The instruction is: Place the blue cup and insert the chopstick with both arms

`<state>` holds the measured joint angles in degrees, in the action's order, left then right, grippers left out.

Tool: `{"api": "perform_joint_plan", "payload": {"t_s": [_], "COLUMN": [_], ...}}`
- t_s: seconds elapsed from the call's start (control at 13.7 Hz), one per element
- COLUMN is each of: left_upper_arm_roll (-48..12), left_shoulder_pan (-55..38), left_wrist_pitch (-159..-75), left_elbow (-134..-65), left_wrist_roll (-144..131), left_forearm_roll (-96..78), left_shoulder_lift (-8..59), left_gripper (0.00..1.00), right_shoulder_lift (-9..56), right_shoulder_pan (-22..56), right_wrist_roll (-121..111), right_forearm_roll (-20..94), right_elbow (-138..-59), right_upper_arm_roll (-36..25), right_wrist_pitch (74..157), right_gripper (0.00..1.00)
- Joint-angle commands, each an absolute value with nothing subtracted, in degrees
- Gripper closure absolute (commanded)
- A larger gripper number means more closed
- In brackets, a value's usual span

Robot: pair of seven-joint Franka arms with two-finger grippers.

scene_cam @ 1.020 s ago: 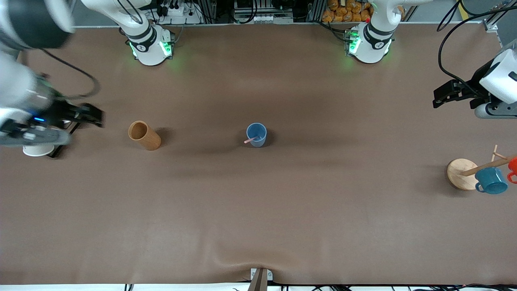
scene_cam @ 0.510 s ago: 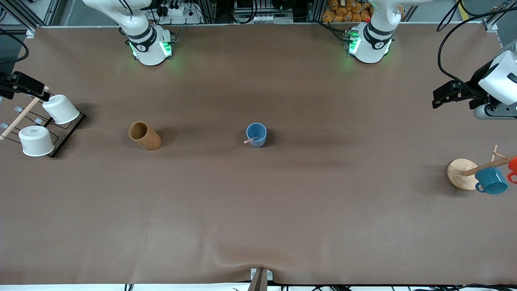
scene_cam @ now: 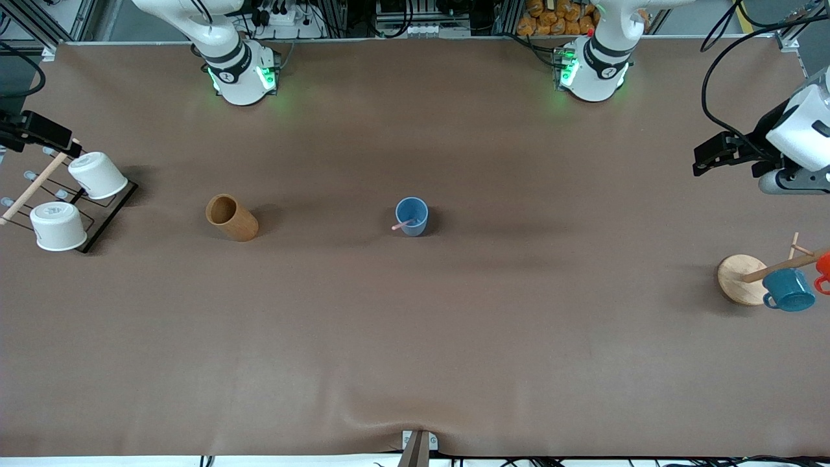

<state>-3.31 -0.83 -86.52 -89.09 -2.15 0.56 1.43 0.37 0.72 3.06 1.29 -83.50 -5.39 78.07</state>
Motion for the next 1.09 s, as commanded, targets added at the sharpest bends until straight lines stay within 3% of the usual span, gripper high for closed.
{"api": "perform_joint_plan", "payload": {"t_s": [0.0,1.02], "left_upper_arm_roll": [-3.08,-2.64], "left_shoulder_pan": [-0.79,-0.35], "left_wrist_pitch": [-87.62,-87.45], "left_elbow": [-89.38,-85.87], "left_wrist_roll": [-2.63,-5.1], "left_forearm_roll": [-0.62,-1.67], "left_shoulder_lift": [0.79,-0.35], "left_gripper": [0.0,0.0], "right_shoulder_lift": [-0.62,-0.26], "right_shoulder_pan": [0.7,0.53], "right_wrist_roll": [4.13,4.22], "right_forearm_roll": [1.32,0.44], "right_elbow": [-83.5,-82.88], "right_upper_arm_roll": [-5.27,-5.36], "right_wrist_pitch": [77.87,78.22], "right_gripper": [0.0,0.0]}}
